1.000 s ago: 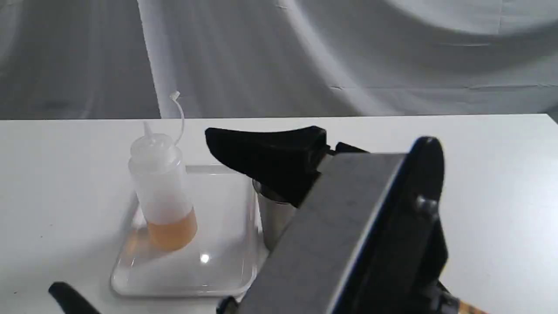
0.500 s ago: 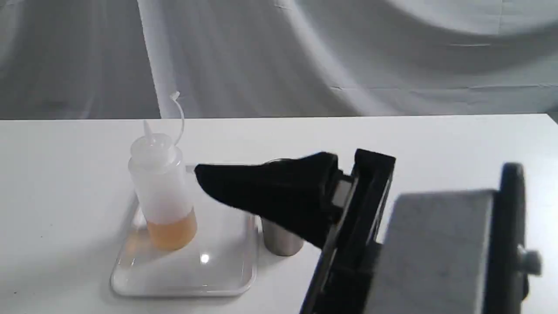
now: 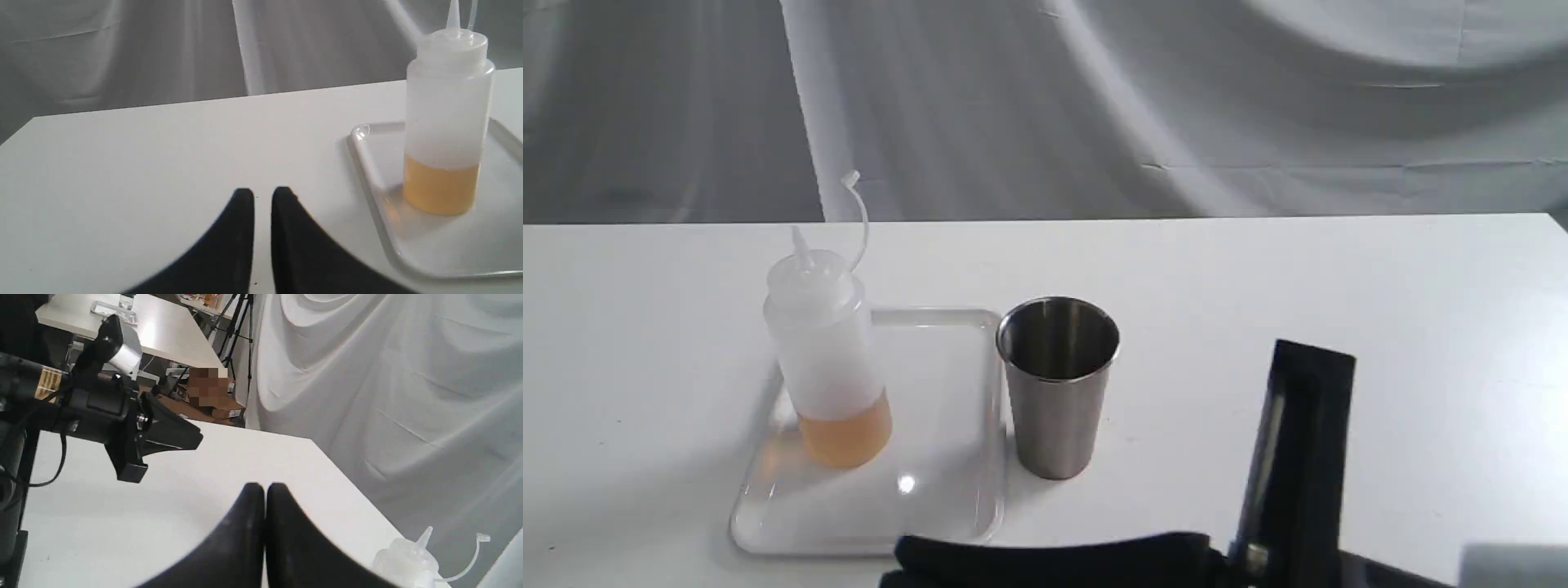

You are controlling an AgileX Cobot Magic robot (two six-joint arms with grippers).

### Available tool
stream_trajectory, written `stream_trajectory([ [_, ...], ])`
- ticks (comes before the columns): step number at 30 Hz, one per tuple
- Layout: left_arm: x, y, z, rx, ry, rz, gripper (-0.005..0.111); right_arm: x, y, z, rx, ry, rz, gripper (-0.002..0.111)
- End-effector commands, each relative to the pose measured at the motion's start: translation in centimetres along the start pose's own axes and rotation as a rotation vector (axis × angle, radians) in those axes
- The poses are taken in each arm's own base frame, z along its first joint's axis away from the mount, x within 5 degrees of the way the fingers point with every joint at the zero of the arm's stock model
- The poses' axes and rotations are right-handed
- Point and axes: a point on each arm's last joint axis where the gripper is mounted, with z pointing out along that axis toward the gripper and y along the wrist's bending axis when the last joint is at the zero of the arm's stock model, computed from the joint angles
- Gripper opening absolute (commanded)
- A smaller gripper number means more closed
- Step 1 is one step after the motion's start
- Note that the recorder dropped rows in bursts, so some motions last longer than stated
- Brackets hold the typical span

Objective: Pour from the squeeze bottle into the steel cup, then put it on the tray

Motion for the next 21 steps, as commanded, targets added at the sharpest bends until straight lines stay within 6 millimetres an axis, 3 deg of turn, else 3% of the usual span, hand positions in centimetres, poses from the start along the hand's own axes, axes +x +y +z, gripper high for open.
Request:
stream_trajectory([
  [1, 0.1, 0.0, 0.0, -0.002, -0.008, 0.0, 0.008, 0.7, -0.1, -1.0, 0.017, -0.012, -0.007, 0.0],
  [7, 0.1, 0.0, 0.0, -0.002, -0.008, 0.0, 0.008, 3.0, -0.2, -2.7, 0.119, -0.062, 0.014, 0.0],
  [21, 0.1, 0.0, 0.0, -0.002, -0.008, 0.0, 0.008, 9.2, 1.7, -5.5, 0.054, 0.143, 0.01, 0.0],
])
